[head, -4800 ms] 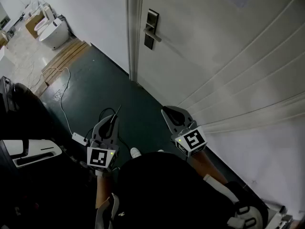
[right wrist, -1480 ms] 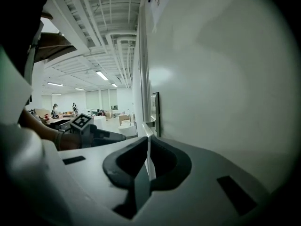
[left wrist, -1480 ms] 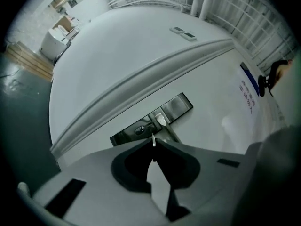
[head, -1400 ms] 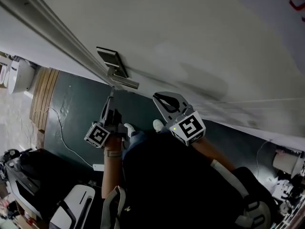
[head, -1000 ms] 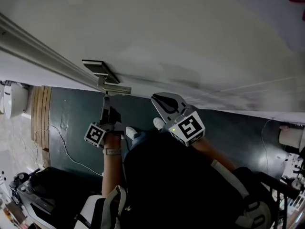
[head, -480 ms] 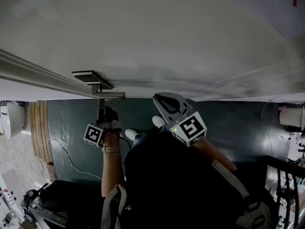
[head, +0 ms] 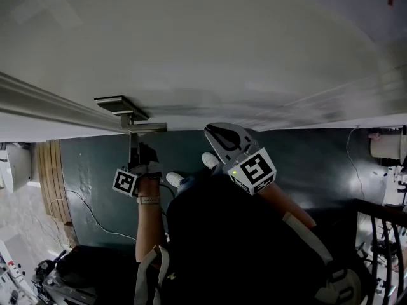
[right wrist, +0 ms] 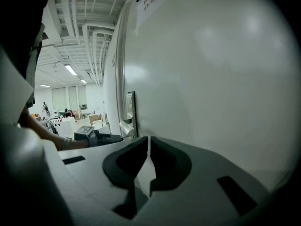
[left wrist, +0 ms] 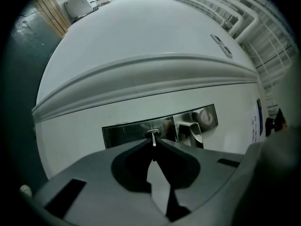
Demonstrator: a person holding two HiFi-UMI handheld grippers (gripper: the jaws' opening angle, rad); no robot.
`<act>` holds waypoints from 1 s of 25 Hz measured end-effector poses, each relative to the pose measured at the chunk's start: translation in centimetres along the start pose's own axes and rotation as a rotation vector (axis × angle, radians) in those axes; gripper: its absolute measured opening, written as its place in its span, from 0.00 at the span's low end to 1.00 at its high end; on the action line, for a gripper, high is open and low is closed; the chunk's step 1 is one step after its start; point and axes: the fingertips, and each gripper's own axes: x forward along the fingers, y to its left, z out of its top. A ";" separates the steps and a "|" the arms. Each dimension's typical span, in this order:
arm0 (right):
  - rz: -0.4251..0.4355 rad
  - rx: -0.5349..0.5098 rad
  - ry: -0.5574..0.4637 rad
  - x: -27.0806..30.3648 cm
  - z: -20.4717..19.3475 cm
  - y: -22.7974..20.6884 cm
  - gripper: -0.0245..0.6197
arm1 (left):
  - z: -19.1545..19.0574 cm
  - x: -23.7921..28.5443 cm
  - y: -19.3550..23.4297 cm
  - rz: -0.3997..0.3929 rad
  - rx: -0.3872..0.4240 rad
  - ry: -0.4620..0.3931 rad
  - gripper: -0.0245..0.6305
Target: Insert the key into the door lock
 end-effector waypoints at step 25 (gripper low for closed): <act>-0.010 -0.019 -0.004 0.7 0.8 0.8 0.08 | 0.3 1.2 -0.2 -0.028 -0.077 0.015 0.08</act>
